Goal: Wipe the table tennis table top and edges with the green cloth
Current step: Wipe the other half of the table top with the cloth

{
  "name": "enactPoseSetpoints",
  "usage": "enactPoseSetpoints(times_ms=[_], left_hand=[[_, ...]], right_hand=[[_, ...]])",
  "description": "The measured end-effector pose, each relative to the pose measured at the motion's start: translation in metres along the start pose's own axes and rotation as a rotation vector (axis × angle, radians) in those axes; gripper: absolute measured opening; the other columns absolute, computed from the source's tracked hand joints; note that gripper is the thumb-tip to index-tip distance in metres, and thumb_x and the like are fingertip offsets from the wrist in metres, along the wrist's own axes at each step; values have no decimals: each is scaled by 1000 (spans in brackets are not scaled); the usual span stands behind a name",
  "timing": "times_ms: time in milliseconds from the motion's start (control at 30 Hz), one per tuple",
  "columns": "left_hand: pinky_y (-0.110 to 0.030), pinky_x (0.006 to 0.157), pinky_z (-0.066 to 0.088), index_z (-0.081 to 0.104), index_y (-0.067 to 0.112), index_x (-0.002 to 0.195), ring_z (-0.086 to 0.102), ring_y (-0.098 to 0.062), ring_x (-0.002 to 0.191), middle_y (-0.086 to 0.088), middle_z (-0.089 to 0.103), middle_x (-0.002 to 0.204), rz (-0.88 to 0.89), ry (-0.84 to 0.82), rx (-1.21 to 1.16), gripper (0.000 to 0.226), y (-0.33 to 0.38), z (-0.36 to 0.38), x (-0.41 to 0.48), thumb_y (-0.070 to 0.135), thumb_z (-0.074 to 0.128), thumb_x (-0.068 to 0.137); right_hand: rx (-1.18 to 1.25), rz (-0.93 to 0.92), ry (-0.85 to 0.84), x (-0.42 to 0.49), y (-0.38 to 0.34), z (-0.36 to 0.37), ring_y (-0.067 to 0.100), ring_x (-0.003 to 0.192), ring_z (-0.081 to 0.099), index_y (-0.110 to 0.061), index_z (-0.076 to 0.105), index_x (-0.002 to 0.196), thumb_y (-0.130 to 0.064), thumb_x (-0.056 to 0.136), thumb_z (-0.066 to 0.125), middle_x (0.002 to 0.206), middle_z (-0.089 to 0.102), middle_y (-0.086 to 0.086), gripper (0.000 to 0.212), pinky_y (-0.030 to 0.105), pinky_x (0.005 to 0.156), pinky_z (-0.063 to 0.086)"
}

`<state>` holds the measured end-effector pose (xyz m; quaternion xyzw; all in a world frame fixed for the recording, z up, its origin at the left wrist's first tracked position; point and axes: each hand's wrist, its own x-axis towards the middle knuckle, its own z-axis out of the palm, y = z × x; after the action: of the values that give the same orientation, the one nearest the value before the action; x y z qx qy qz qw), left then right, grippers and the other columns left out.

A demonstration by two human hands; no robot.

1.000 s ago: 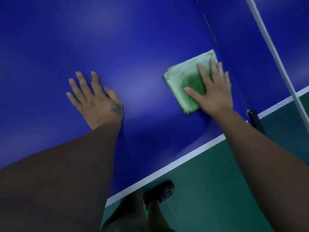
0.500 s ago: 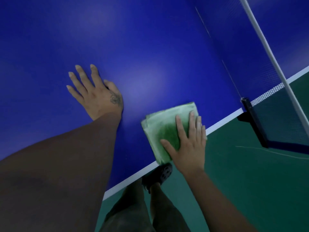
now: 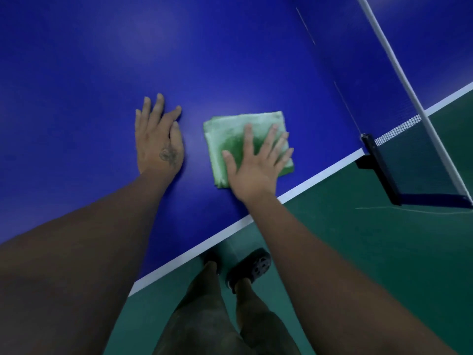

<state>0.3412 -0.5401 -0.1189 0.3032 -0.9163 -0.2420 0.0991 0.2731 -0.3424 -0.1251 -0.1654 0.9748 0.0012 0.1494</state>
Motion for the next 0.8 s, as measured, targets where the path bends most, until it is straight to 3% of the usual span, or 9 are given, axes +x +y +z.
enactPoseSetpoints(times_ms=[133,267,333,433,533,600,667,800], left_hand=[[-50,135,15,56,15,157,26,-34,164,-10,36,174,184,-32,117,47,-26,-12,-41,22,42,113],[-50,135,14,48,19,162,21,-31,166,-8,32,176,145,32,199,50,-45,-17,-97,31,38,115],[-54,134,17,48,20,162,20,-30,166,-7,31,176,102,62,204,50,-49,-16,-119,34,38,115],[-53,134,19,50,22,161,20,-28,166,-6,33,176,81,88,197,50,-52,-14,-125,36,40,114],[-52,134,19,52,23,160,22,-28,166,-5,34,175,85,113,215,49,-52,-12,-123,35,43,113],[-51,135,18,51,23,160,22,-28,166,-5,34,175,86,113,221,49,-53,-10,-124,34,43,113],[-50,135,18,51,24,160,21,-27,166,-4,34,175,89,117,223,49,-53,-11,-124,35,43,113],[-51,134,19,50,25,160,21,-25,166,-3,34,175,84,118,226,49,-53,-11,-124,36,42,113]], right_hand=[[-26,-316,35,-69,16,18,49,166,-5,-33,18,174,-79,104,28,179,-4,25,85,71,130,2],[-92,-435,-68,-82,93,12,36,168,-7,-42,11,173,-86,102,27,182,-10,12,85,67,132,9],[-106,-380,-79,-63,127,1,34,168,-9,-46,7,172,-87,101,24,182,-15,7,84,66,133,6],[-42,-89,-81,-18,163,-17,33,168,-12,-46,4,172,-88,97,20,182,-17,5,88,63,134,0],[118,274,-83,24,157,-30,33,166,-20,-44,-7,172,-93,93,13,180,-23,6,95,69,131,-2],[181,385,-74,32,129,-26,38,165,-24,-41,-11,171,-98,87,10,178,-27,12,104,74,128,-5],[195,355,-63,20,96,-18,43,163,-25,-37,-11,172,-101,82,10,177,-27,18,112,77,126,-9],[71,18,-73,-44,57,6,45,164,-22,-35,-11,173,-102,84,16,177,-25,18,114,73,124,-14]])
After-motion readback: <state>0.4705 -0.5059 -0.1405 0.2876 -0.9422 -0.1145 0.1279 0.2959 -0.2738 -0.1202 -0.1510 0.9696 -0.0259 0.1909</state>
